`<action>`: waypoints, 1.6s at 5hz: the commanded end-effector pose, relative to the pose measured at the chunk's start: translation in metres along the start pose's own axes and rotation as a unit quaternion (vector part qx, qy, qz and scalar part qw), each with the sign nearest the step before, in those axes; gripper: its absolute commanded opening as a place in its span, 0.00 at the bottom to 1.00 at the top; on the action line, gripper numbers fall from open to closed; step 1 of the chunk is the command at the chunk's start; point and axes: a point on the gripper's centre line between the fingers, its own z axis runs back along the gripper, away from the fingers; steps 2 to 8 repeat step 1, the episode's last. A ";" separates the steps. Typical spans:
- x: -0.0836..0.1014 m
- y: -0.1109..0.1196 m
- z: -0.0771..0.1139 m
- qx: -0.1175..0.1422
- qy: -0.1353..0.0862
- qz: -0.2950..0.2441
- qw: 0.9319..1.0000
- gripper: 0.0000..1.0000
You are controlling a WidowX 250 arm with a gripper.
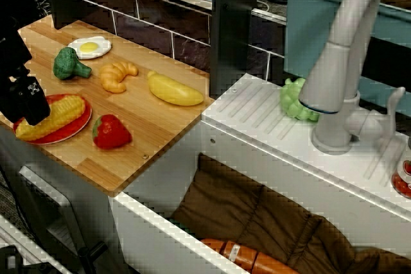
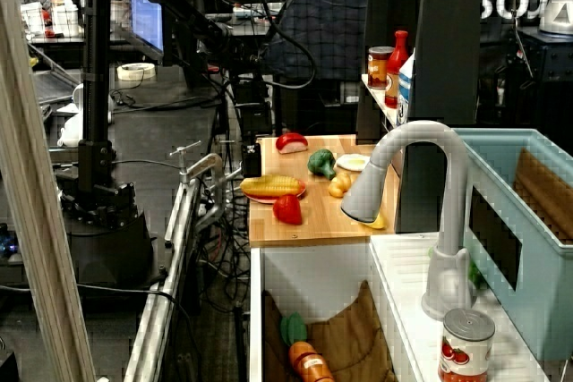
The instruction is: Put corn on plate
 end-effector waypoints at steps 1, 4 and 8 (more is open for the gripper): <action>0.006 0.008 0.013 0.015 -0.012 -0.005 1.000 1.00; 0.006 0.008 0.013 0.015 -0.012 -0.005 1.000 1.00; 0.006 0.008 0.013 0.015 -0.012 -0.005 1.000 1.00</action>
